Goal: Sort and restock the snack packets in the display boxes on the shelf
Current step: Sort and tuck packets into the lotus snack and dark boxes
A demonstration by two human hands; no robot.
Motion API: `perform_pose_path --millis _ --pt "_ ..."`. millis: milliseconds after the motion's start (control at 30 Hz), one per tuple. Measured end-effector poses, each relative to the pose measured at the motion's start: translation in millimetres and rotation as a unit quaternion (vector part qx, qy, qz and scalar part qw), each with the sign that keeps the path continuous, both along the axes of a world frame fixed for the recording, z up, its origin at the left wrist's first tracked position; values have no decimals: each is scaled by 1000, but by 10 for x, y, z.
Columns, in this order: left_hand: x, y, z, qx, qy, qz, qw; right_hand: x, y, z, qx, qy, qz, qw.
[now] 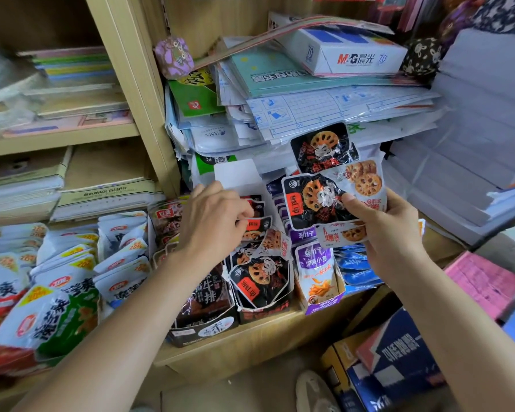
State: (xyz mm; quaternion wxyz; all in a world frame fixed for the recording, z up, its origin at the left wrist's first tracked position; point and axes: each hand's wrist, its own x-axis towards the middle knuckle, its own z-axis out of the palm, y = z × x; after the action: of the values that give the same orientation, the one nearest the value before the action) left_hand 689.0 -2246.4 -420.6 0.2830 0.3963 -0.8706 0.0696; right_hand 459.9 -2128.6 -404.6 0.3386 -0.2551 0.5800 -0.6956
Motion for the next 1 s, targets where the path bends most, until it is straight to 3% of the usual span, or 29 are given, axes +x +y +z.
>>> perform_pose_path --millis 133,567,733,867,1000 --pt "-23 159 -87 29 -58 -22 998 5 5 -5 2 3 0 1000" --pt "176 -57 20 101 -71 -29 992 3 26 -8 5 26 1 1000" --pt "154 -40 14 90 58 -51 993 10 16 -18 3 29 -6 1000" --pt "129 -132 90 25 173 0 985 3 19 -7 -8 16 -18 1000" --pt "23 -259 40 5 101 54 993 17 32 -3 -10 12 -21 1000"
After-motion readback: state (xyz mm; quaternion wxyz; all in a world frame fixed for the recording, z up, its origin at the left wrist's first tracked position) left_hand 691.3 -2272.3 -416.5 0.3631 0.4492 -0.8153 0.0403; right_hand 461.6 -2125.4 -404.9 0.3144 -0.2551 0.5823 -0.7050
